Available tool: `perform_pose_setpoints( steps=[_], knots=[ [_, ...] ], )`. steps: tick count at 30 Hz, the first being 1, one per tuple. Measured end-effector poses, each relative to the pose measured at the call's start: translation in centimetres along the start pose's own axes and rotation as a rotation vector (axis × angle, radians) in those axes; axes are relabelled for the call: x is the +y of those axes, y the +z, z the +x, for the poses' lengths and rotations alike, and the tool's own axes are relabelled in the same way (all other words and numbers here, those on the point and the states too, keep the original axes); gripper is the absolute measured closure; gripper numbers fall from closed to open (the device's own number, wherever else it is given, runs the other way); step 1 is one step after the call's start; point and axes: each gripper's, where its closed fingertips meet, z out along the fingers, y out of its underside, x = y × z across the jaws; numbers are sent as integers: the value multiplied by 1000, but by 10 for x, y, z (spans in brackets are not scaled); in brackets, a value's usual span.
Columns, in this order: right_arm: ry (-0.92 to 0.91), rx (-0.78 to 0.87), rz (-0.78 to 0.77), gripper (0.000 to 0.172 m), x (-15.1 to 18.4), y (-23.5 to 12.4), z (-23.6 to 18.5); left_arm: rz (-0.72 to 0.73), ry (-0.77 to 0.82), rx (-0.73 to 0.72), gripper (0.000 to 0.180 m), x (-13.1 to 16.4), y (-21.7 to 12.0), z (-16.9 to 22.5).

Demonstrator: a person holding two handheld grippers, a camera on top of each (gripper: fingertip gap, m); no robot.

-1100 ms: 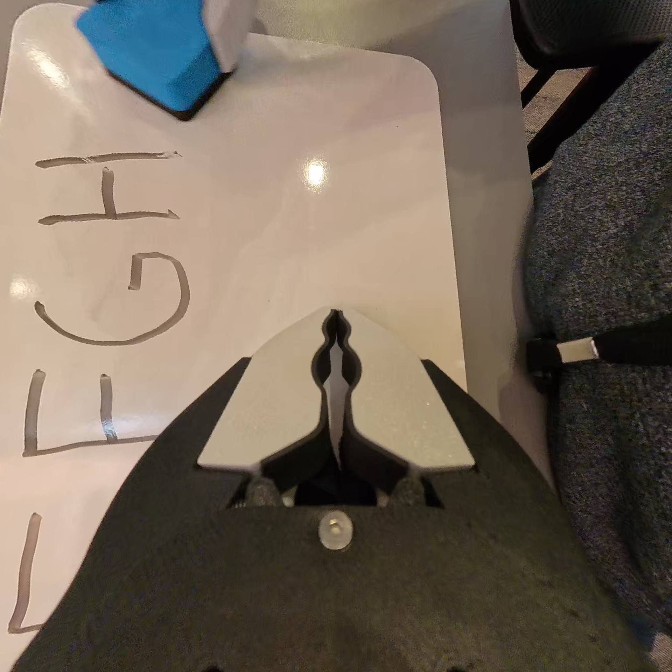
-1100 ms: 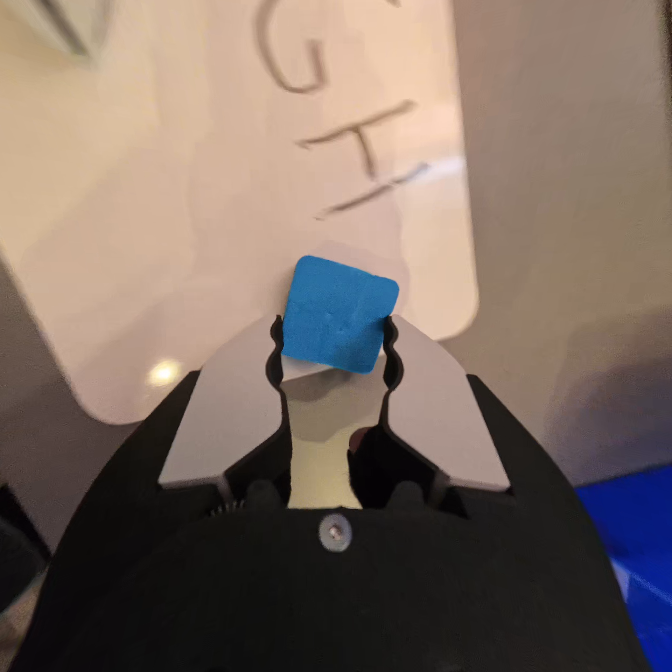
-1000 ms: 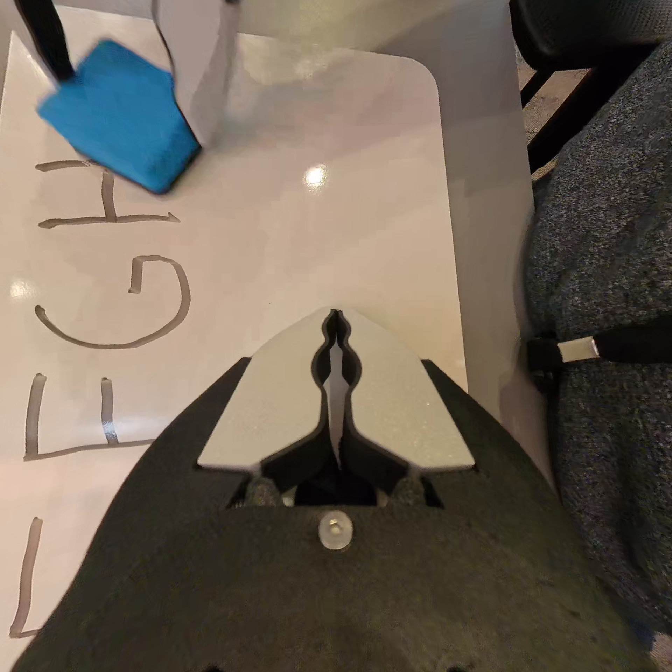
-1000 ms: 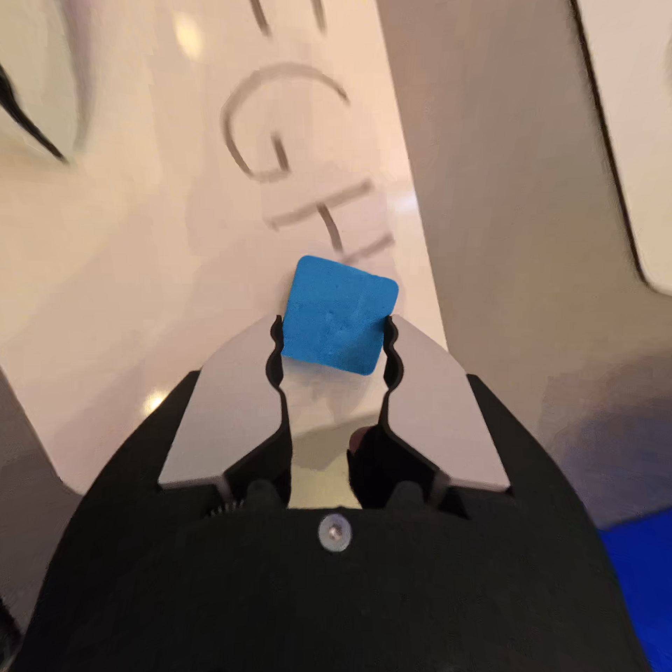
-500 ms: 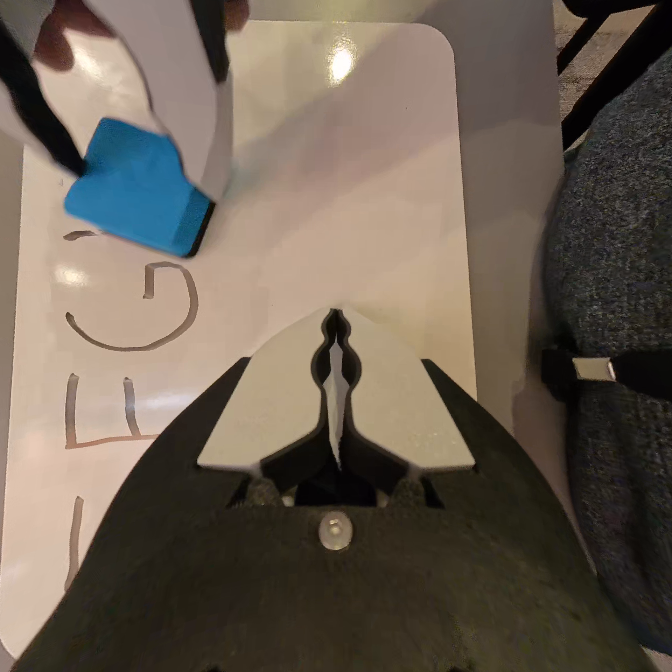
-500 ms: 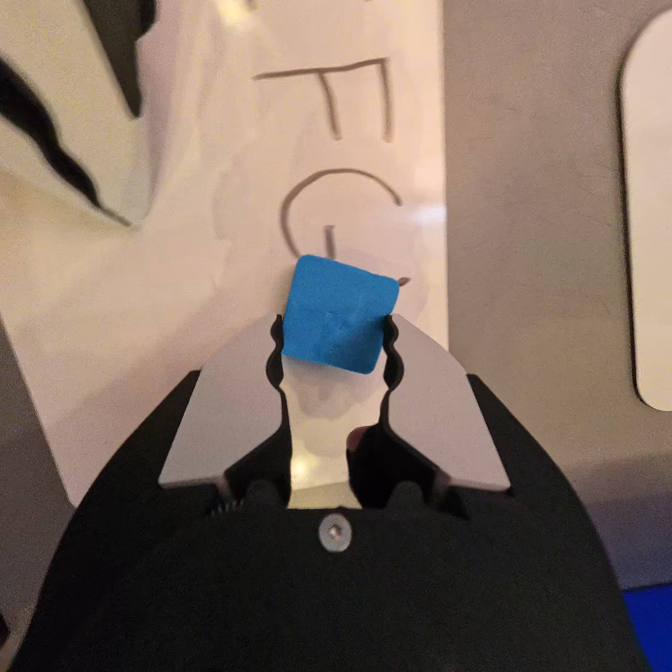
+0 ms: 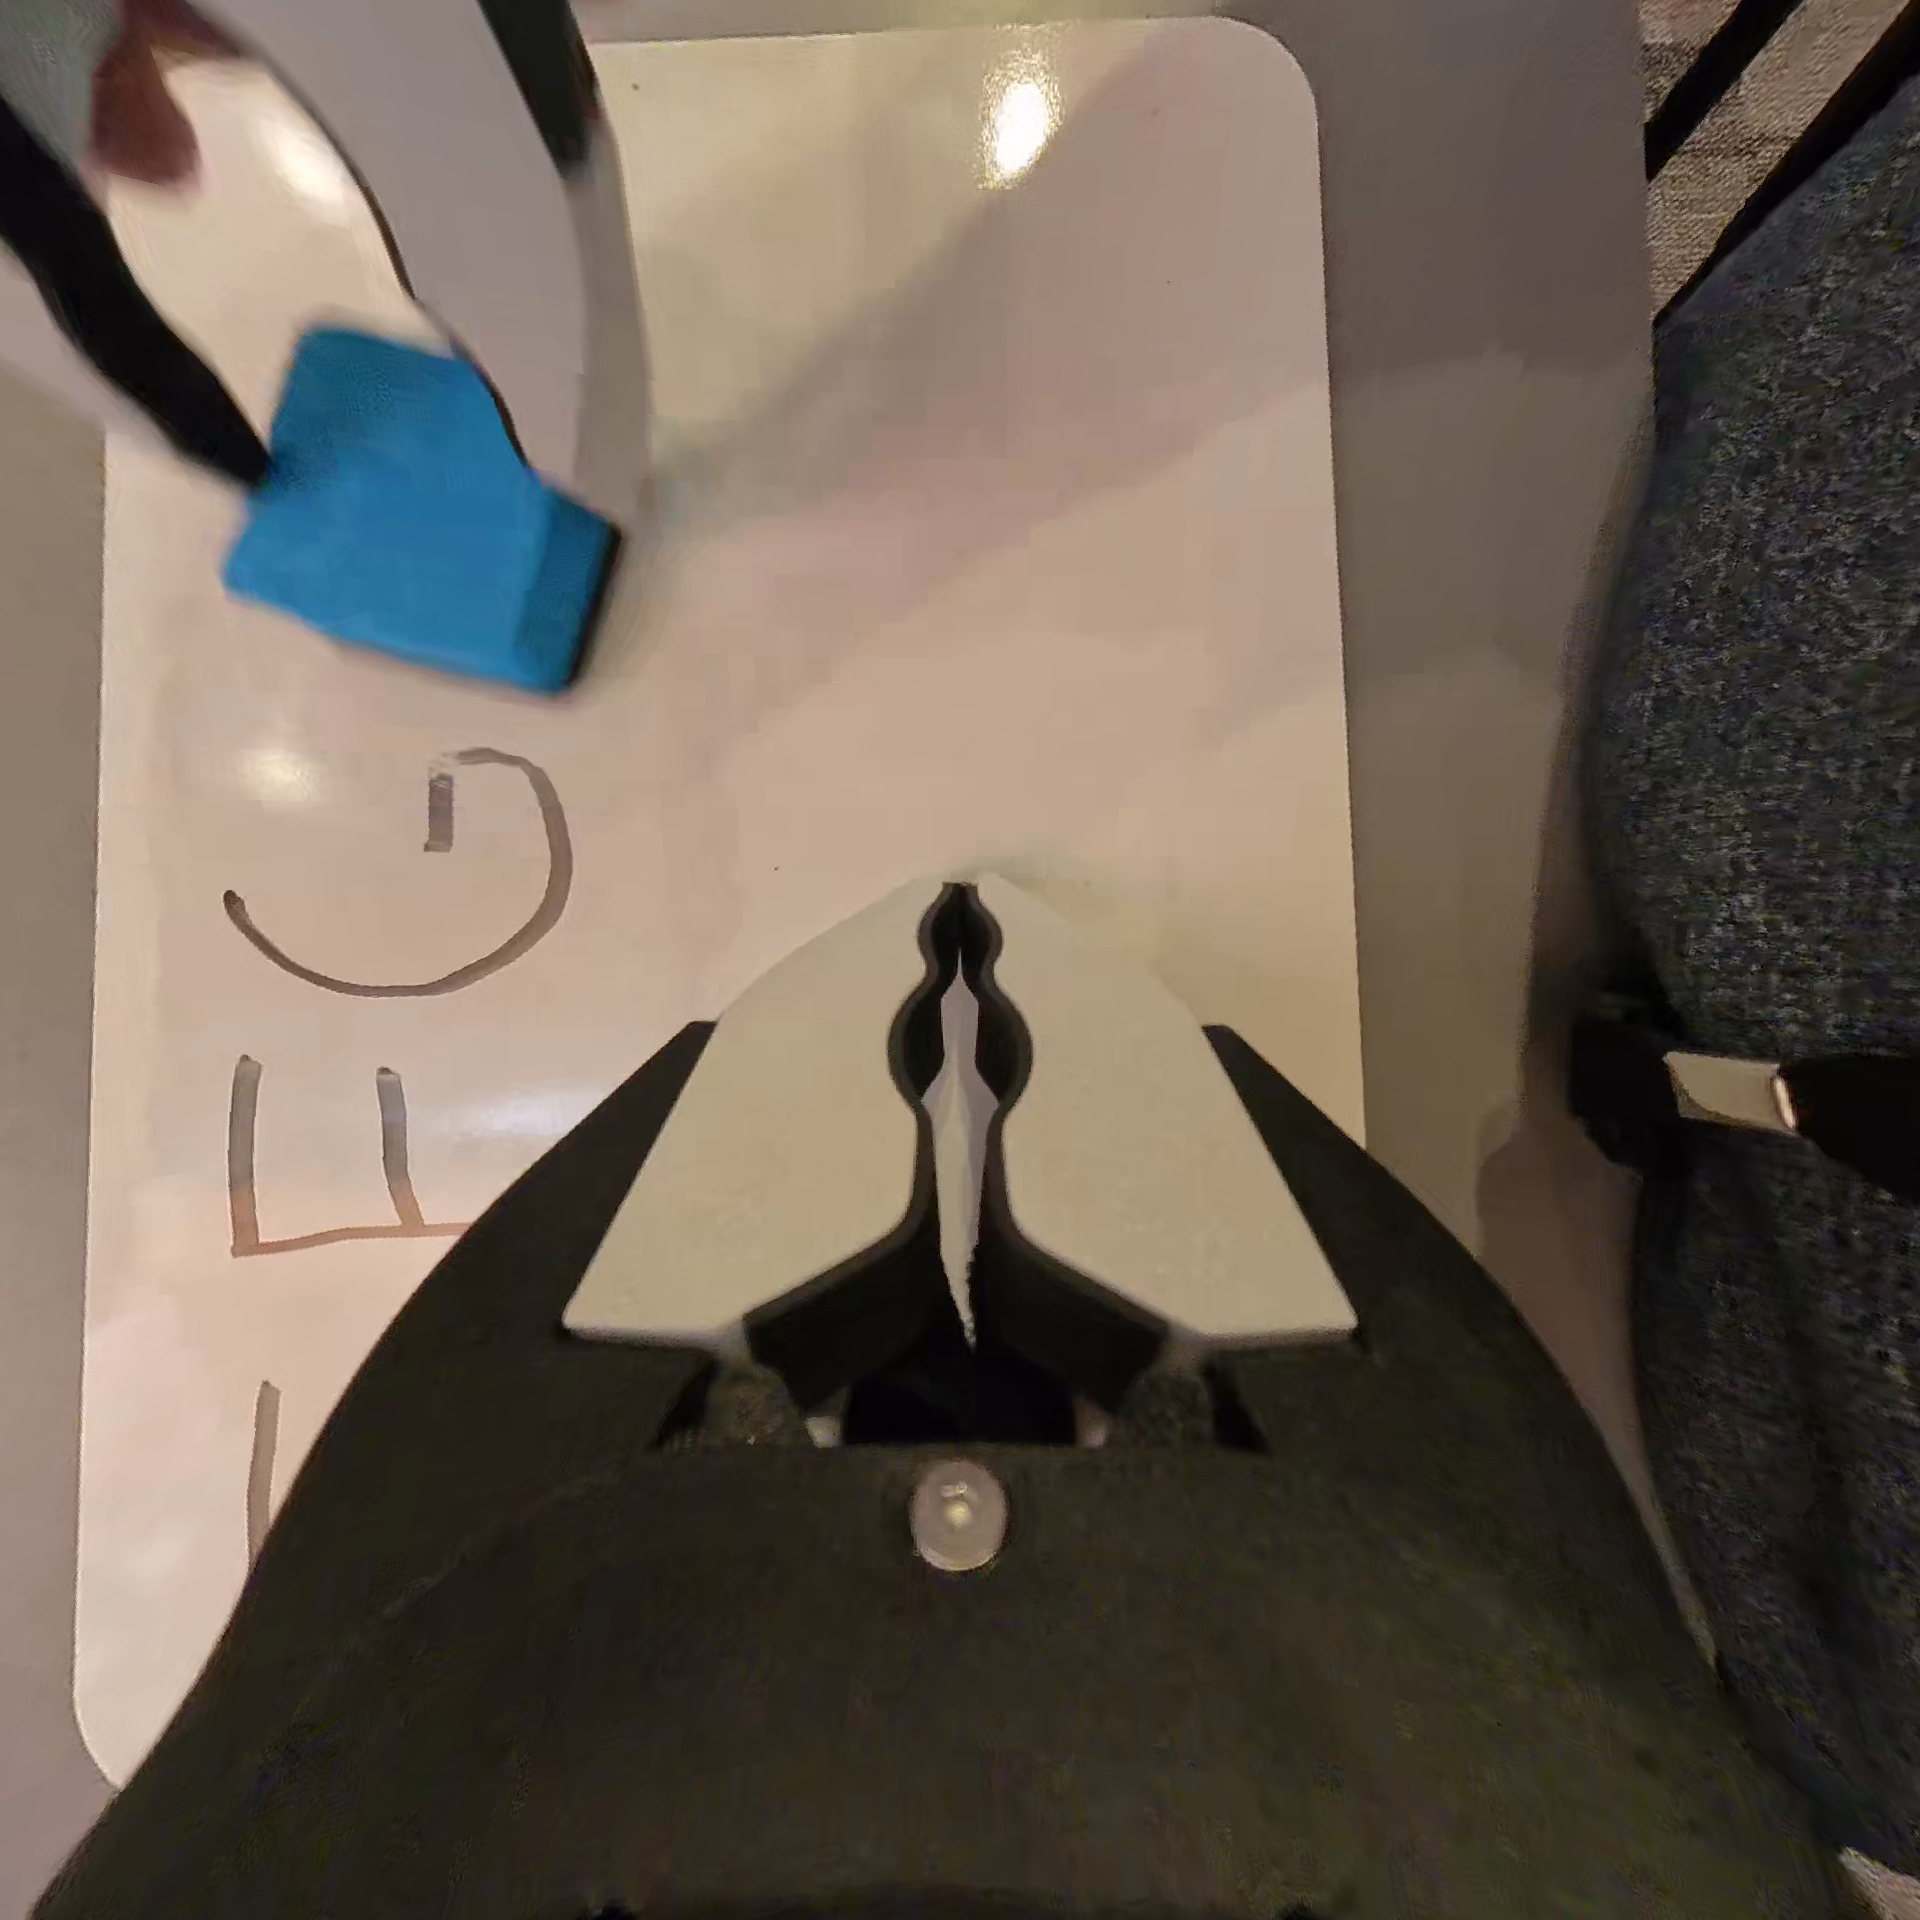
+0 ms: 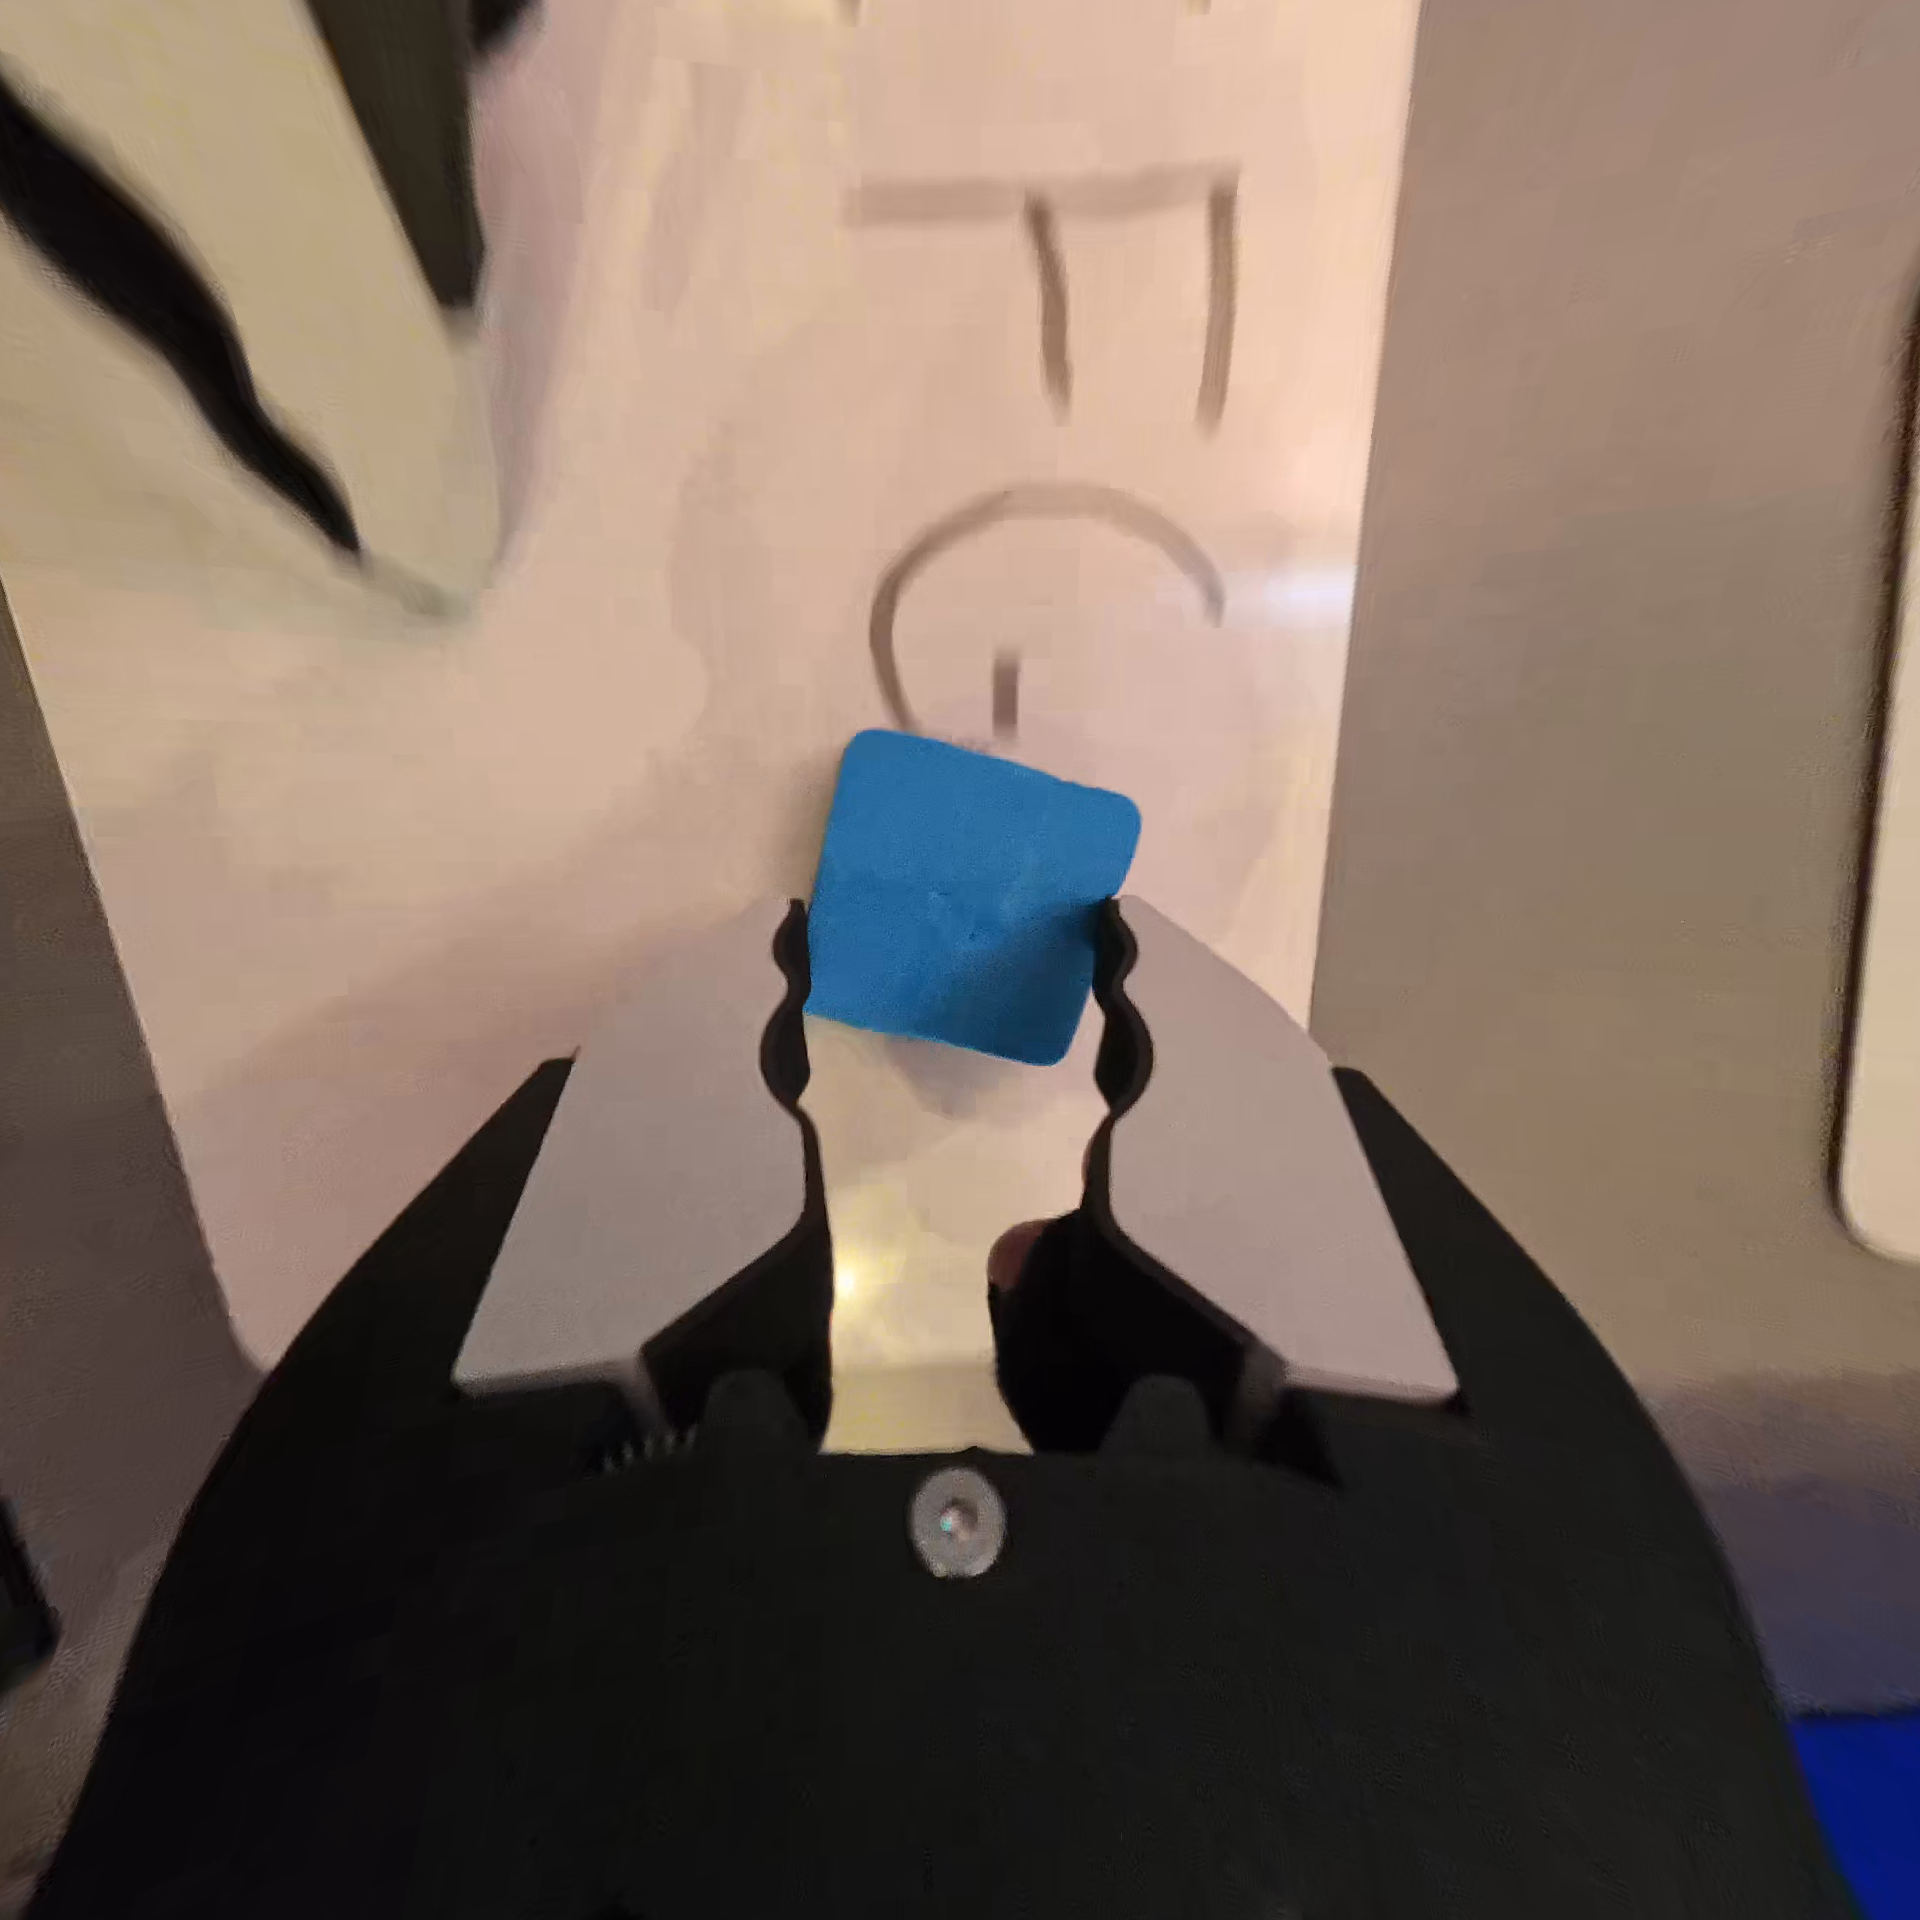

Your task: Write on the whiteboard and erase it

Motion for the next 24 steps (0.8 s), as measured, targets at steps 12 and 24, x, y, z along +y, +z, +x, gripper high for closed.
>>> perform_pose_setpoints(
  steps=[12, 24],
  knots=[
    [7, 23, -68, 117, 2, 1, 21, -30, 30, -41, 179, 0, 0, 0],
    [-77, 45, -9, 117, -51, 19, 24, -43, 47, -69, 179, -1, 1, 0]
  ],
)
